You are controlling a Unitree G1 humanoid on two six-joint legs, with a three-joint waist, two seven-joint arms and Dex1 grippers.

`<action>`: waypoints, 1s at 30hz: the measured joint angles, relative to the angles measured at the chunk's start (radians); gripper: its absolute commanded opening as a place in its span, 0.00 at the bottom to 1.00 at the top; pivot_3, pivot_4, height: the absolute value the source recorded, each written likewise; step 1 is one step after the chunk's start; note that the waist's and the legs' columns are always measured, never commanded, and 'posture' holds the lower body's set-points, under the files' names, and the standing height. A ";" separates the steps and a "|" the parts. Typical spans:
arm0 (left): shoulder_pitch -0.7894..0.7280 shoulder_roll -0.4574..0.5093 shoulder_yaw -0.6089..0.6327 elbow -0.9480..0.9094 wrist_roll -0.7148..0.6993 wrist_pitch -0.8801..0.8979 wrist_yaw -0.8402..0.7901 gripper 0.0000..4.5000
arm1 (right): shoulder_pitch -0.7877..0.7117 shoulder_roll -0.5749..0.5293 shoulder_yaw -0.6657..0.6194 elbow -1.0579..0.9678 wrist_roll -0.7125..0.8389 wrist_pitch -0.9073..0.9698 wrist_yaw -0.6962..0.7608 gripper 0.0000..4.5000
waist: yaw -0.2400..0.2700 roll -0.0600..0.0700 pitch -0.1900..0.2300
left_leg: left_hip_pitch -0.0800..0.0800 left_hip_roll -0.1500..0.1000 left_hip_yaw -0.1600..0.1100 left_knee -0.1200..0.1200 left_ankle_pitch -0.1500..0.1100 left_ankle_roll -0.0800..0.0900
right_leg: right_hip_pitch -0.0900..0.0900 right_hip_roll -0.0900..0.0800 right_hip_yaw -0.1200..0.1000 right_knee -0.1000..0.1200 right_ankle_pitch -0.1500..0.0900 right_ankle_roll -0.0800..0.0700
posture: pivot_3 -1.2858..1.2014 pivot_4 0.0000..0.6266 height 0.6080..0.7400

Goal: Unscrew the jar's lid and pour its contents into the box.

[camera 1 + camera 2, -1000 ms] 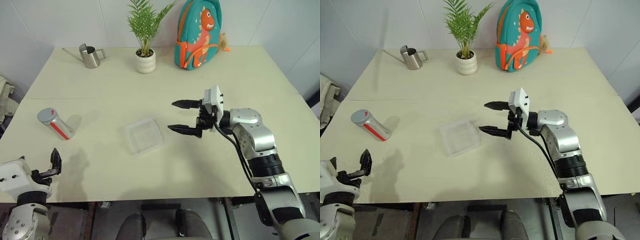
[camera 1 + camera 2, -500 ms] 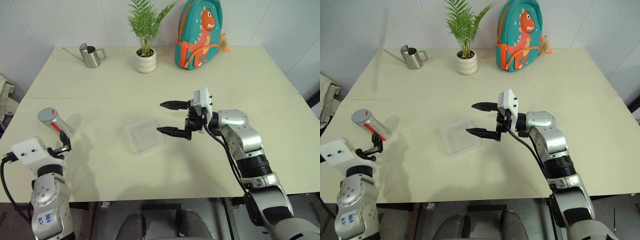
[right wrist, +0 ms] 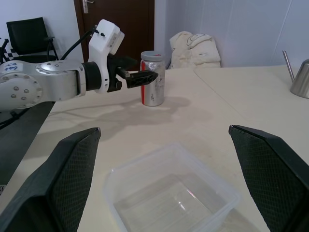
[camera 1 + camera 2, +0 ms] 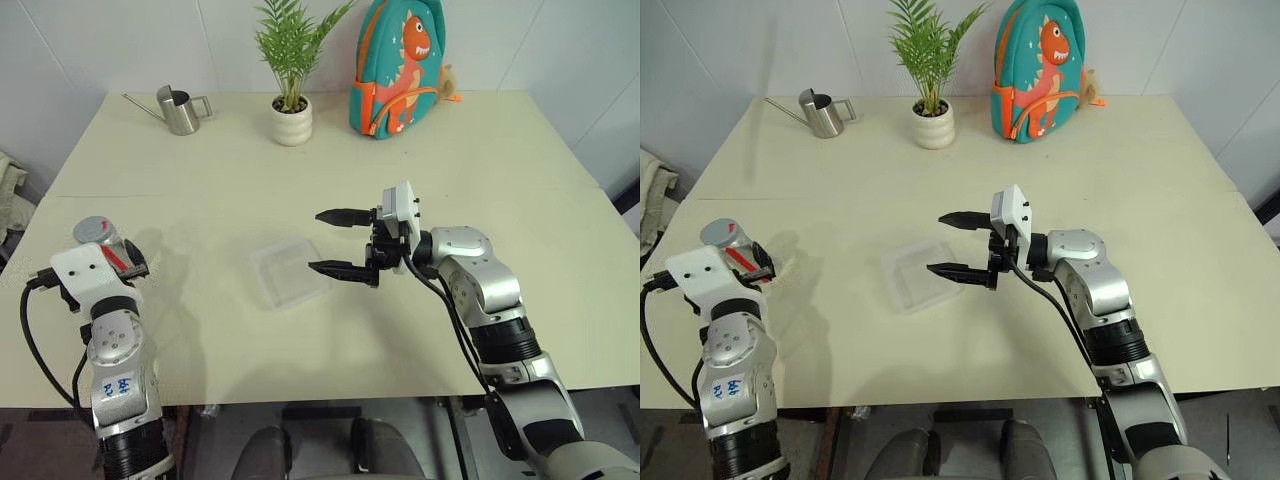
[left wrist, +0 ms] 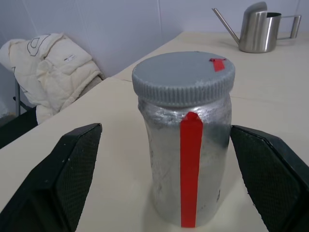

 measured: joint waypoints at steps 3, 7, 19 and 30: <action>-0.026 0.015 0.000 0.074 0.000 -0.033 -0.007 1.00 | 0.001 -0.002 0.000 -0.007 0.000 0.001 -0.002 0.99 | 0.000 0.000 0.000 | 0.000 0.000 0.001 0.000 0.001 -0.002 | 0.000 0.000 -0.001 0.000 0.000 0.000 | 0.52 0.24 1.00; -0.048 0.045 0.002 0.142 -0.001 -0.079 -0.016 1.00 | 0.001 -0.004 0.000 -0.007 0.000 0.003 -0.009 0.99 | -0.001 0.000 0.000 | 0.000 0.000 0.001 0.000 0.001 -0.002 | -0.001 0.000 -0.001 0.000 0.000 0.000 | 0.52 0.24 1.00; -0.083 0.111 0.023 0.286 -0.012 -0.176 -0.035 0.80 | 0.027 -0.005 -0.001 -0.018 0.000 0.008 -0.043 1.00 | 0.000 0.000 0.000 | 0.000 0.000 0.002 0.000 0.000 -0.002 | -0.001 -0.002 -0.002 0.000 0.000 0.000 | 0.52 0.24 1.00; -0.117 0.141 0.011 0.392 -0.038 -0.258 -0.099 0.42 | 0.066 -0.005 -0.001 -0.046 0.000 0.019 -0.079 1.00 | -0.001 0.000 0.000 | 0.000 0.001 0.003 0.000 0.000 -0.002 | -0.001 -0.002 -0.003 0.000 0.000 0.000 | 0.52 0.24 1.00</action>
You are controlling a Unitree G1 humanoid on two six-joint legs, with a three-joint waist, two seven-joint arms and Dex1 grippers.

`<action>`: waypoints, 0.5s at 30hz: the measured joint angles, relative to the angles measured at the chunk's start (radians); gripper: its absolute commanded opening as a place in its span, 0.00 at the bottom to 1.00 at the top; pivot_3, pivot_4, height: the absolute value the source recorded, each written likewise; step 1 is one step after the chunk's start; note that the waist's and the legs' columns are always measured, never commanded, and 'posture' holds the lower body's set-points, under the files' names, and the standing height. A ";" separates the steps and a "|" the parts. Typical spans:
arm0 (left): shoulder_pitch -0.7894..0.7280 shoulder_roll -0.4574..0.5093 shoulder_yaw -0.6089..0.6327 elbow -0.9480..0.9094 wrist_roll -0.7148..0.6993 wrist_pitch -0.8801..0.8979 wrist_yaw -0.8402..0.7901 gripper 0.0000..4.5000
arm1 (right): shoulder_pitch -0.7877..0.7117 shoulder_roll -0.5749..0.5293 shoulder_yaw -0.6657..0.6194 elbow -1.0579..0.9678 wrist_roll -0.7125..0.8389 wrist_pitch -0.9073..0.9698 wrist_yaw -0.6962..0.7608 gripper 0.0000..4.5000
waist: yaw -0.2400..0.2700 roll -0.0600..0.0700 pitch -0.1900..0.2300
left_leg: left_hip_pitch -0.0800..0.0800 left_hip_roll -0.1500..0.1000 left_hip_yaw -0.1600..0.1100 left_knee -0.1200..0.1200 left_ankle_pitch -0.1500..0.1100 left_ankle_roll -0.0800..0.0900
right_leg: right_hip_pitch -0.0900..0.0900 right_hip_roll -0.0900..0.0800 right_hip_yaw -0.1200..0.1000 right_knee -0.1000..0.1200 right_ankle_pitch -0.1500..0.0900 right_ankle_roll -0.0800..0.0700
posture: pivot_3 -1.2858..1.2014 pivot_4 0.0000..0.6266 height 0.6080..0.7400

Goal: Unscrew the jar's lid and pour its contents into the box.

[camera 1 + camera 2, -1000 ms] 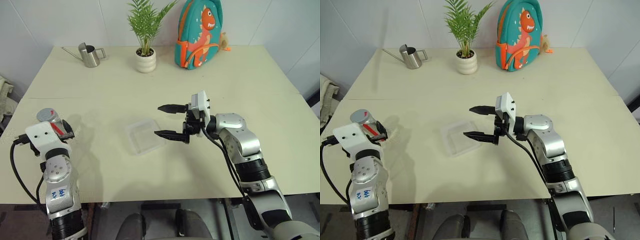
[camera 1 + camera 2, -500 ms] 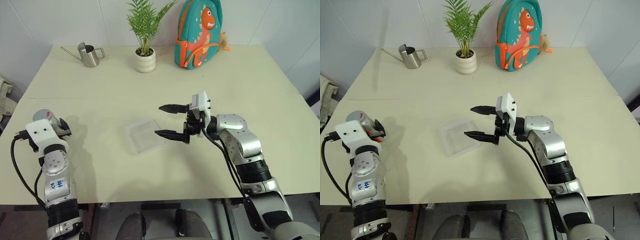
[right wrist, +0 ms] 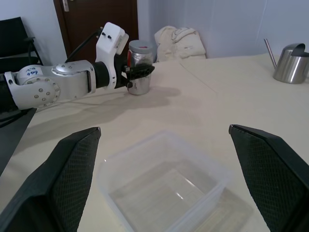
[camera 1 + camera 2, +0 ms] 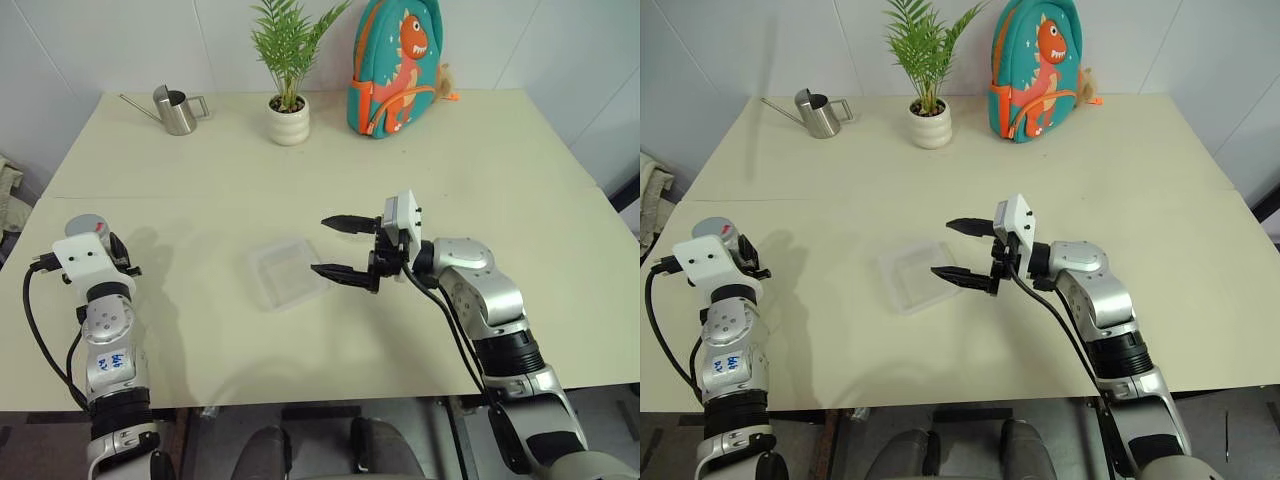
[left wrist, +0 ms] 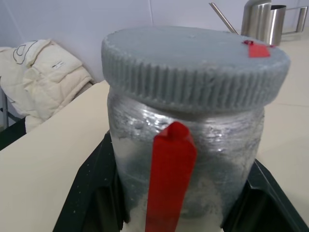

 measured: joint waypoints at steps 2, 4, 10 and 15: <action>0.012 0.002 -0.007 -0.020 -0.021 -0.008 -0.047 0.42 | 0.000 0.000 -0.004 -0.001 0.000 0.002 -0.009 1.00 | 0.000 0.000 0.000 | 0.000 0.000 0.000 0.000 0.000 0.000 | 0.000 0.000 0.000 0.000 0.000 0.000 | 0.52 0.24 1.00; 0.019 0.009 -0.013 -0.046 -0.039 -0.007 -0.086 0.42 | 0.001 0.000 -0.009 -0.002 0.001 0.004 -0.015 1.00 | 0.000 0.000 0.000 | 0.000 0.000 0.000 0.000 0.000 0.000 | 0.000 -0.001 0.000 0.000 0.000 0.000 | 0.52 0.24 1.00; 0.101 0.099 -0.021 -0.339 -0.283 0.145 -0.347 0.42 | 0.015 -0.014 -0.016 -0.039 0.016 0.045 -0.034 1.00 | -0.003 0.000 0.000 | -0.001 0.001 0.000 0.000 -0.002 -0.002 | -0.001 -0.002 0.000 -0.001 0.000 0.000 | 0.52 0.24 1.00; 0.159 0.194 -0.091 -0.531 -0.480 0.326 -0.558 0.42 | 0.013 -0.016 -0.017 -0.101 0.051 0.113 -0.068 1.00 | -0.008 0.001 0.000 | -0.001 0.001 -0.001 -0.001 -0.002 -0.001 | -0.001 -0.003 0.003 -0.002 -0.001 -0.001 | 0.52 0.24 1.00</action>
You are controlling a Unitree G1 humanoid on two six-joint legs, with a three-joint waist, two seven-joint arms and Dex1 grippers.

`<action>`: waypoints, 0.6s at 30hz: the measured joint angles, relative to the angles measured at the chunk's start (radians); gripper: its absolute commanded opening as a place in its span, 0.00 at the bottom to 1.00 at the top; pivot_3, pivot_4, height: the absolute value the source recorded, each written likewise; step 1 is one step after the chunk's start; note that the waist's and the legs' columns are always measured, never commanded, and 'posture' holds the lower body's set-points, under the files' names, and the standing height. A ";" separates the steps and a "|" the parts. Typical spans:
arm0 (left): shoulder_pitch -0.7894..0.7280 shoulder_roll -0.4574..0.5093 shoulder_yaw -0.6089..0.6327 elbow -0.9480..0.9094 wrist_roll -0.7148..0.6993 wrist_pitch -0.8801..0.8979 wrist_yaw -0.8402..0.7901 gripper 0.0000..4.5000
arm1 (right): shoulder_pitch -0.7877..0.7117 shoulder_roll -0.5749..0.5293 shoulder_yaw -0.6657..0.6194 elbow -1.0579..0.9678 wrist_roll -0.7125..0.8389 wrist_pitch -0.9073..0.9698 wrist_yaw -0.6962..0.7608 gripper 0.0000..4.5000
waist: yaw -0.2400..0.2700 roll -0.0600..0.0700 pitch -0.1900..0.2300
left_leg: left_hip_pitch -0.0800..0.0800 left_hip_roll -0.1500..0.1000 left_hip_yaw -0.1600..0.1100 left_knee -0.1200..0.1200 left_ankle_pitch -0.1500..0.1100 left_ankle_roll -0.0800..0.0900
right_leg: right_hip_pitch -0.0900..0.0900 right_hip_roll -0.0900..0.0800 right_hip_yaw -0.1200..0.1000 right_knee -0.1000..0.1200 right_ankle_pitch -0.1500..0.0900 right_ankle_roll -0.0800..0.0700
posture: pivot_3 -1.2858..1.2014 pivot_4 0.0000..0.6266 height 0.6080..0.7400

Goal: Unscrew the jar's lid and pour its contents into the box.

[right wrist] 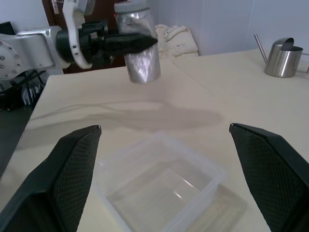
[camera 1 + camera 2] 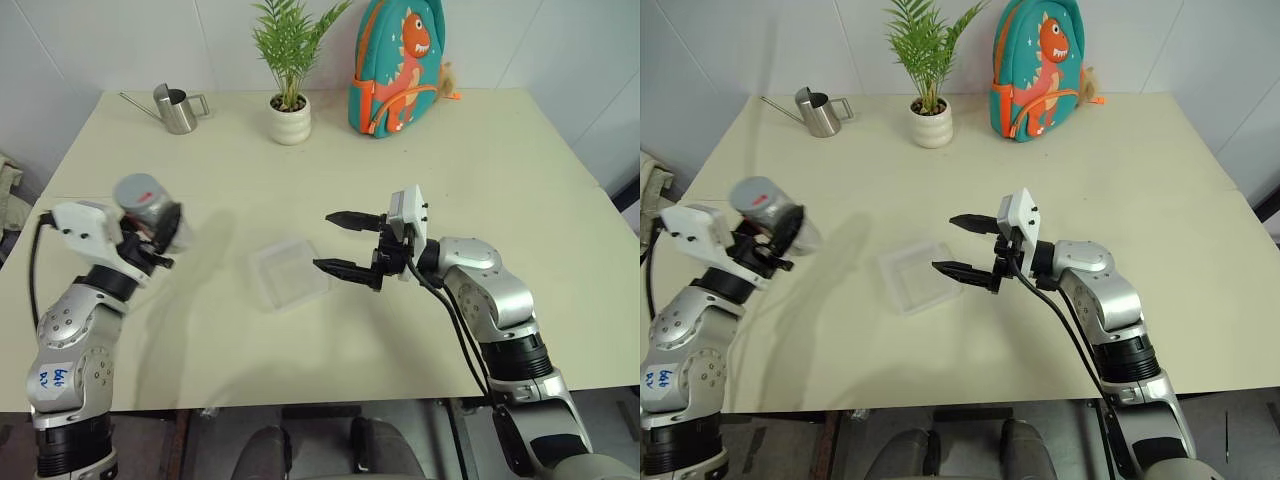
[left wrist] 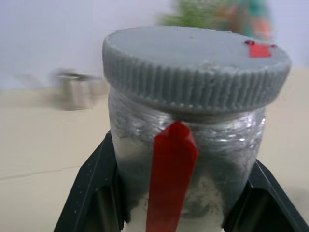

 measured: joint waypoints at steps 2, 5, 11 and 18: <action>0.002 0.019 -0.025 -0.027 -0.047 0.061 -0.041 0.42 | -0.002 0.003 0.000 -0.024 0.012 0.029 -0.019 1.00 | -0.002 0.000 0.000 | 0.000 0.000 0.000 0.000 0.000 0.000 | 0.000 0.000 0.000 0.000 0.000 0.000 | 0.52 0.24 1.00; 0.000 0.044 -0.069 -0.066 -0.084 0.120 -0.092 0.42 | -0.018 0.009 0.003 -0.062 0.024 0.070 -0.053 1.00 | -0.009 0.000 0.000 | 0.000 0.000 -0.001 0.000 0.000 0.000 | 0.000 0.000 0.000 0.000 -0.001 -0.001 | 0.52 0.24 1.00; -0.078 0.051 -0.167 -0.071 -0.087 0.168 -0.138 0.42 | -0.086 0.068 0.008 -0.109 0.050 0.154 -0.131 1.00 | -0.016 0.000 0.000 | 0.000 0.000 -0.001 0.000 0.000 0.000 | 0.000 0.001 0.000 0.001 -0.001 -0.001 | 0.52 0.24 1.00; -0.122 0.037 -0.260 -0.068 -0.079 0.184 -0.182 0.42 | -0.145 0.146 0.046 -0.109 0.050 0.195 -0.209 1.00 | -0.016 0.000 0.000 | -0.003 -0.001 0.001 0.000 0.000 0.000 | -0.006 0.003 -0.001 0.004 -0.001 -0.001 | 0.52 0.24 1.00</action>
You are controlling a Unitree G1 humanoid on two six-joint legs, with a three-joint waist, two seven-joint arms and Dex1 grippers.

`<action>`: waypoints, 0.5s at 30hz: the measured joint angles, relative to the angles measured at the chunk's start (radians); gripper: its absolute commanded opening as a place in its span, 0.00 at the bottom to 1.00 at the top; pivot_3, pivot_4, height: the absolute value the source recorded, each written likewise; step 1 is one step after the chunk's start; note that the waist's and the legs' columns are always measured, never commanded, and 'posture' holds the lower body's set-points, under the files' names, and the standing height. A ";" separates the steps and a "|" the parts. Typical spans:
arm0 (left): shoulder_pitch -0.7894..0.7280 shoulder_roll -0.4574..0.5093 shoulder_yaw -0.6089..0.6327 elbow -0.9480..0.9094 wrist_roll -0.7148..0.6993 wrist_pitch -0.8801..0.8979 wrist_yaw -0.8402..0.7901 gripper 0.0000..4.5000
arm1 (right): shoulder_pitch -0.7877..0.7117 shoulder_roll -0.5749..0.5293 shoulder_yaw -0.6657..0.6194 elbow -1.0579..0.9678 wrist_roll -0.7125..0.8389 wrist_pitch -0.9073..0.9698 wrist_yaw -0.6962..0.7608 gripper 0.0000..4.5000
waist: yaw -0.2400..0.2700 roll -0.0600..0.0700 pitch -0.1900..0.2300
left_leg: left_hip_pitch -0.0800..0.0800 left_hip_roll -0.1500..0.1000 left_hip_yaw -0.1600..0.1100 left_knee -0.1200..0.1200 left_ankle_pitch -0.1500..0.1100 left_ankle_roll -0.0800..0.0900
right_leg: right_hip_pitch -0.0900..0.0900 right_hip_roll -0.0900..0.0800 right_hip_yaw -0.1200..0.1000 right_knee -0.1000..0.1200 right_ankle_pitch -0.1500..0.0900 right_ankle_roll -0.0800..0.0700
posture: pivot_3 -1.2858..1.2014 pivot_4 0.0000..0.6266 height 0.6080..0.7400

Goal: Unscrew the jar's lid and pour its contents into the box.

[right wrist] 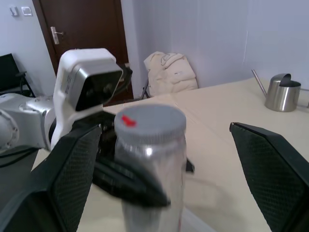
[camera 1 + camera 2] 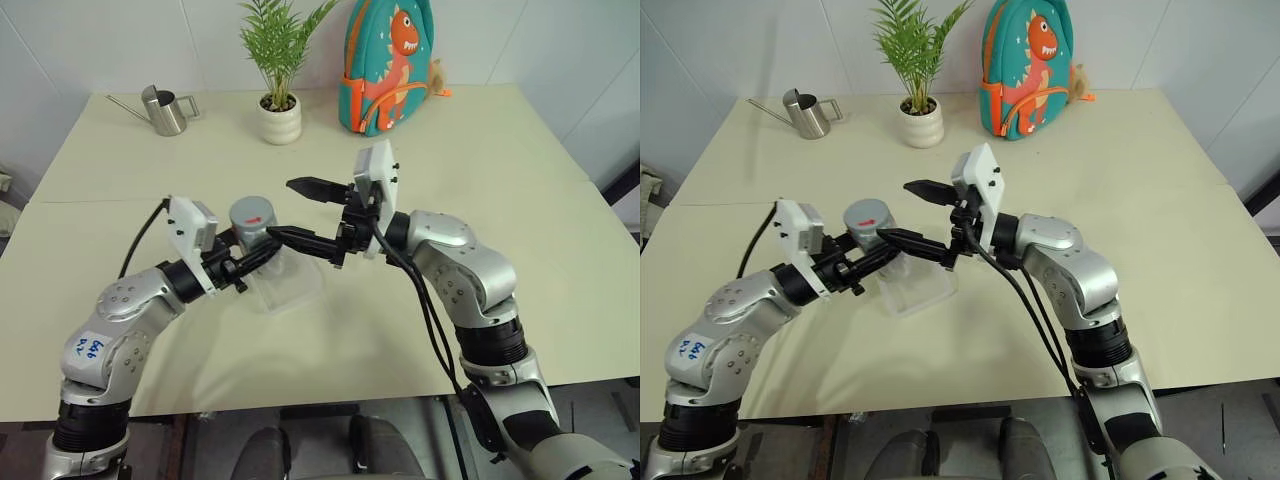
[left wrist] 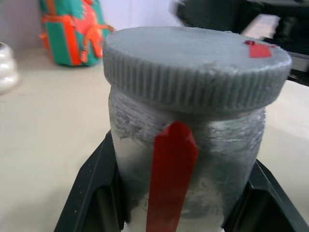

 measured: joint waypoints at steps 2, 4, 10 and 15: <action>-0.004 -0.003 -0.027 0.000 0.007 0.000 -0.008 0.42 | -0.009 0.007 0.023 0.006 -0.016 0.000 -0.009 1.00 | 0.000 0.000 0.000 | -0.003 -0.001 0.002 0.001 0.000 0.000 | -0.005 0.000 0.000 0.002 0.000 0.000 | 0.52 0.24 1.00; -0.011 -0.005 -0.041 0.003 0.016 0.000 -0.013 0.42 | -0.017 0.008 0.038 0.013 -0.021 0.001 -0.012 1.00 | 0.000 0.000 0.000 | -0.007 -0.001 0.002 0.002 0.000 0.001 | -0.008 0.002 -0.001 0.003 0.000 0.000 | 0.52 0.24 1.00; -0.027 -0.024 -0.053 0.033 0.029 0.000 -0.021 0.42 | -0.029 0.007 0.040 0.013 -0.018 0.022 -0.004 1.00 | 0.001 0.000 0.000 | -0.008 -0.001 0.002 0.004 0.001 0.001 | -0.009 0.003 -0.001 0.003 0.000 0.001 | 0.52 0.24 1.00; -0.031 -0.043 -0.056 0.036 0.034 0.000 -0.024 0.42 | -0.030 0.002 0.040 0.017 -0.016 0.025 0.009 1.00 | 0.001 0.000 0.000 | -0.008 -0.001 0.002 0.004 0.001 0.002 | -0.009 0.003 -0.001 0.003 0.000 0.001 | 0.52 0.24 1.00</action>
